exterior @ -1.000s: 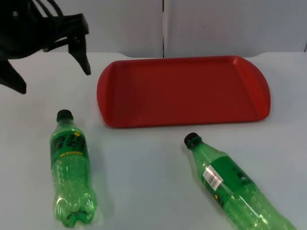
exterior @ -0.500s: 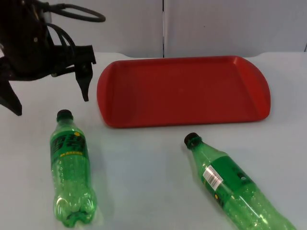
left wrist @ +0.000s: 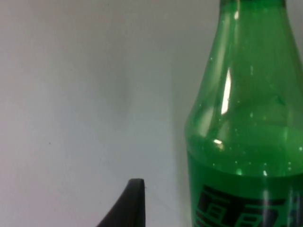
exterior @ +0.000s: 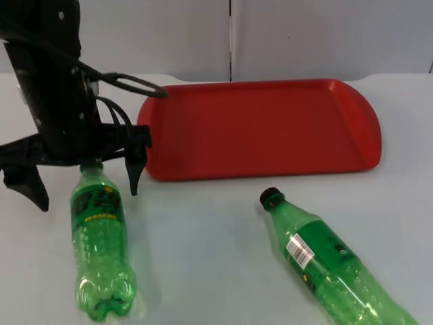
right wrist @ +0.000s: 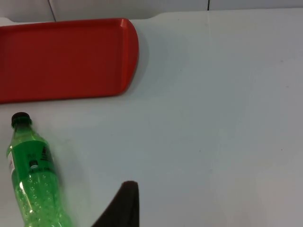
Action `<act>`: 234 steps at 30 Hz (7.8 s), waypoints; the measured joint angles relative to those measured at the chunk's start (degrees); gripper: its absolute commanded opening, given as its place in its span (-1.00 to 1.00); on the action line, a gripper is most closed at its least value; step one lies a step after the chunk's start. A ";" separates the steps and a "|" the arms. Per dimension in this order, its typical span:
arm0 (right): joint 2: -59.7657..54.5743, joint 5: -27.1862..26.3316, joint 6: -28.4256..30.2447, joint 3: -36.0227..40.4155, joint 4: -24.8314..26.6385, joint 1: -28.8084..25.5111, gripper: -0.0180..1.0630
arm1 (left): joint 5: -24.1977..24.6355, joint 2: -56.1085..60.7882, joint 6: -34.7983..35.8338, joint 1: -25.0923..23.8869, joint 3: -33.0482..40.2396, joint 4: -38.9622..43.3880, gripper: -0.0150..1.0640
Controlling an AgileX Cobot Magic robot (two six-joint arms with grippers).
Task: Place the bottle upright on the tray.
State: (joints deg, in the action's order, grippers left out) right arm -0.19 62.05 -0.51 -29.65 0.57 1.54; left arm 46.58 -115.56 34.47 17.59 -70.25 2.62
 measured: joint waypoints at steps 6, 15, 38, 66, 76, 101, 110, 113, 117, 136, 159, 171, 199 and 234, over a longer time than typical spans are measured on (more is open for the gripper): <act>0.00 0.00 0.00 0.00 0.00 0.00 0.97 | -2.76 -1.67 0.75 2.14 0.00 2.14 0.97; 0.00 0.00 0.00 0.00 0.00 0.00 0.97 | -5.81 -1.89 3.12 2.23 0.85 4.70 0.97; 0.00 0.00 0.00 0.00 0.00 0.00 0.97 | -16.08 -3.23 3.40 0.62 5.67 3.64 0.97; 0.00 0.00 0.00 0.00 0.00 0.00 0.97 | -15.21 -5.33 -1.32 0.40 5.67 3.26 -0.97; 0.00 0.00 0.00 0.00 0.00 0.00 0.97 | -15.09 -5.33 -1.55 0.40 5.67 3.15 -0.98; 0.00 0.00 0.00 0.00 0.10 0.00 0.97 | -48.77 23.24 -7.21 0.40 5.94 4.43 -0.98; 0.00 0.00 0.11 0.00 0.10 0.00 0.97 | -75.78 25.89 -14.00 0.40 5.94 23.63 -0.98; 0.00 0.00 0.11 0.00 0.10 0.00 0.97 | -79.54 25.89 -16.34 0.40 5.94 25.32 -0.98; 0.00 0.00 0.11 0.00 0.10 0.00 0.97 | -80.79 25.89 -16.88 0.40 5.94 25.09 -0.98; 0.00 0.00 0.11 0.00 0.10 0.00 0.97 | -97.10 15.33 -14.82 0.40 5.94 21.30 -0.98; 0.00 0.00 0.11 0.00 0.10 0.00 0.97 | -104.33 -7.98 -21.11 0.40 -4.55 21.30 -0.98; 0.00 0.00 0.11 0.00 0.10 0.00 0.97 | -109.51 -18.79 -25.60 0.40 -9.40 21.20 -0.98; 0.00 0.00 0.11 0.00 0.10 0.00 0.97 | -113.27 -28.19 -28.53 0.40 -11.50 19.63 -0.98; 0.00 0.00 -0.01 0.00 0.10 0.00 0.97 | -112.94 -28.19 -28.65 0.40 -11.64 22.79 0.47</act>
State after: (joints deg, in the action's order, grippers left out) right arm -0.19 62.05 -0.52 -29.65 0.67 1.54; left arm -66.36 -143.75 5.82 18.00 -81.89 25.40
